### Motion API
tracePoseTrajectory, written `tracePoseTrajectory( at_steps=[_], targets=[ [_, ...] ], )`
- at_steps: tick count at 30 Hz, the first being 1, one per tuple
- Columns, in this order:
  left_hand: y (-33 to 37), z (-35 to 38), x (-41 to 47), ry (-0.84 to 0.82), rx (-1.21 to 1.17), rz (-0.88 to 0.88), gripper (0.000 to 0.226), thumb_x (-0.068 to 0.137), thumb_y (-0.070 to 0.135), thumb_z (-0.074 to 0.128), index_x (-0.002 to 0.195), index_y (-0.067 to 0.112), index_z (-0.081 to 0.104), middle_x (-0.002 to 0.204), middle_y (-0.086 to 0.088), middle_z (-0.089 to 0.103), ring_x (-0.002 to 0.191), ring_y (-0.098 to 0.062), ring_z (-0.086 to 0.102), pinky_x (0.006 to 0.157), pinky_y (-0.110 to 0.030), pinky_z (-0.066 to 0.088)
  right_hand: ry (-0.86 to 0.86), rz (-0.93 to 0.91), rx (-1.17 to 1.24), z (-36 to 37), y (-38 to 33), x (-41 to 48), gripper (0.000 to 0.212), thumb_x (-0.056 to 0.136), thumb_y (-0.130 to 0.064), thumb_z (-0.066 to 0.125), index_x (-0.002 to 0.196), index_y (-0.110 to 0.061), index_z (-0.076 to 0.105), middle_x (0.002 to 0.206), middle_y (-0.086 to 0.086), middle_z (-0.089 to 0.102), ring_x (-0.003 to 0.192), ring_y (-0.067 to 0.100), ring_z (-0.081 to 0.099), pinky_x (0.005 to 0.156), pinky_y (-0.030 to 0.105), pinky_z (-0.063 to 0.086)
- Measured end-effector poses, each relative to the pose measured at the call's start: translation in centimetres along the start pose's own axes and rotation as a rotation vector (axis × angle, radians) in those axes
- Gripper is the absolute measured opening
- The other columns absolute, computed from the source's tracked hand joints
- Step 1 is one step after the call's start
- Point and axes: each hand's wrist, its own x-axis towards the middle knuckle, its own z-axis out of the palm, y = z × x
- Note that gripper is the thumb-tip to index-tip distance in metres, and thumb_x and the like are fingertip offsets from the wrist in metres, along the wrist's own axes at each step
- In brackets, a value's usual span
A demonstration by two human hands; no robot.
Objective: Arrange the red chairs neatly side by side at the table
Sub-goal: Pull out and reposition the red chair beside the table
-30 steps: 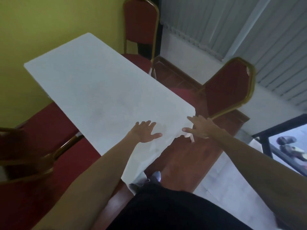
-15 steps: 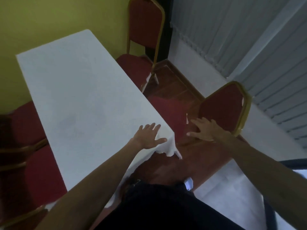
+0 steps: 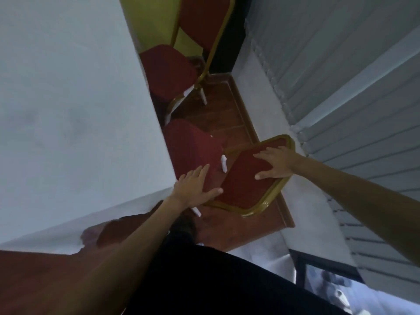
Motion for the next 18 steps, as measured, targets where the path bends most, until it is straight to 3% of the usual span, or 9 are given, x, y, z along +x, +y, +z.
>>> tracePoseTrajectory(
  at_steps=[3, 7, 12, 18],
  targets=[
    [2.8, 1.4, 1.4, 0.009, -0.077, 0.044, 0.113, 0.072, 0.095, 0.022, 0.157, 0.022, 0.014, 0.158, -0.011, 0.032, 0.142, -0.032, 0.035, 0.114, -0.052, 0.03, 0.0, -0.041, 0.02, 0.8, 2.5, 0.7, 0.105, 0.076, -0.091, 0.033, 0.157, -0.025, 0.026, 0.159, 0.007, 0.036, 0.146, 0.027, 0.03, 0.119, 0.047, 0.021],
    [5.4, 3.3, 3.4, -0.06, -0.157, 0.071, 0.1, 0.081, 0.085, 0.039, 0.157, 0.024, 0.014, 0.157, -0.007, 0.034, 0.141, -0.029, 0.036, 0.114, -0.047, 0.03, -0.038, -0.112, -0.024, 1.5, 5.1, 1.7, 0.105, 0.075, -0.092, 0.03, 0.156, -0.026, 0.03, 0.157, 0.005, 0.039, 0.145, 0.025, 0.031, 0.12, 0.045, 0.014],
    [8.4, 6.0, 5.0, -0.217, -0.195, -0.005, 0.108, 0.075, 0.092, 0.032, 0.157, 0.023, 0.011, 0.162, -0.005, 0.025, 0.145, -0.026, 0.028, 0.116, -0.049, 0.027, -0.084, -0.256, -0.1, 2.2, 8.2, 2.4, 0.101, 0.076, -0.094, 0.029, 0.155, -0.032, 0.032, 0.16, -0.003, 0.035, 0.149, 0.02, 0.024, 0.122, 0.046, 0.007],
    [12.6, 8.9, 6.6, -0.187, -0.262, -0.099, 0.116, 0.07, 0.097, 0.025, 0.158, 0.022, 0.011, 0.162, -0.009, 0.024, 0.147, -0.027, 0.025, 0.118, -0.05, 0.025, -0.053, -0.542, -0.147, 2.4, 12.4, 4.1, 0.105, 0.072, -0.098, 0.025, 0.155, -0.034, 0.029, 0.161, -0.006, 0.031, 0.15, 0.017, 0.023, 0.123, 0.043, 0.01]
  ],
)
